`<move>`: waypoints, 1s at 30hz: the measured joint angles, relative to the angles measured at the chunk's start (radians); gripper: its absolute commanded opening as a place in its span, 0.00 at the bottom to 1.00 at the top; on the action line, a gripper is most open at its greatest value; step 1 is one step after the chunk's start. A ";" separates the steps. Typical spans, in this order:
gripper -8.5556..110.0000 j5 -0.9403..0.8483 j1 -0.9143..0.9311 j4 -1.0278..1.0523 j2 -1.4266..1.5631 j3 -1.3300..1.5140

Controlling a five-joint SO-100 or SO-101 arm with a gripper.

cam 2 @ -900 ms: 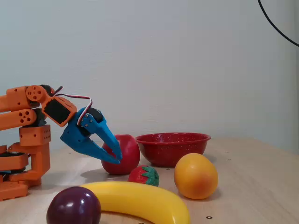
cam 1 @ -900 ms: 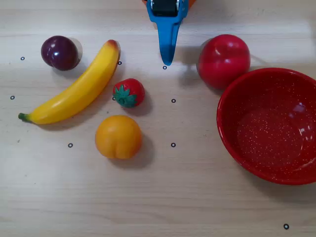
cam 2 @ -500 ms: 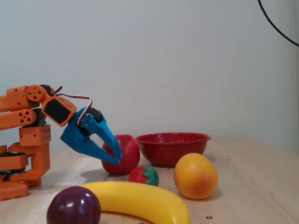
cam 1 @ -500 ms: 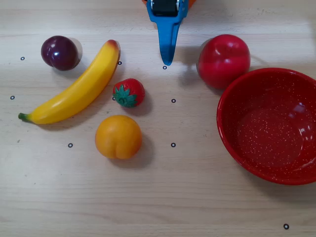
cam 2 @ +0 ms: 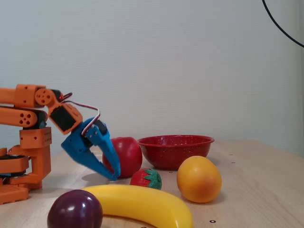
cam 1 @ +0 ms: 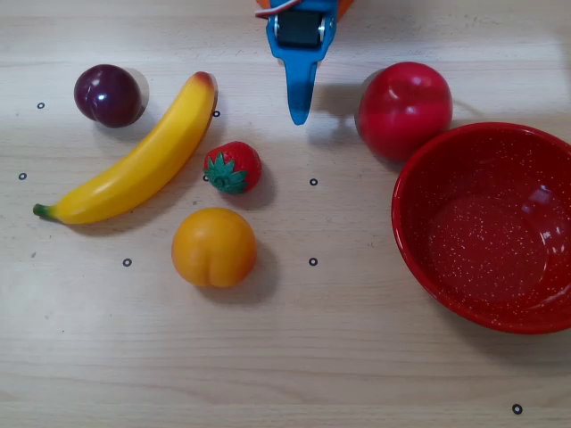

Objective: Put the peach in the red bowl.

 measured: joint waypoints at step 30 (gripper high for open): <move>0.40 0.268 -0.184 0.695 -1.200 -1.500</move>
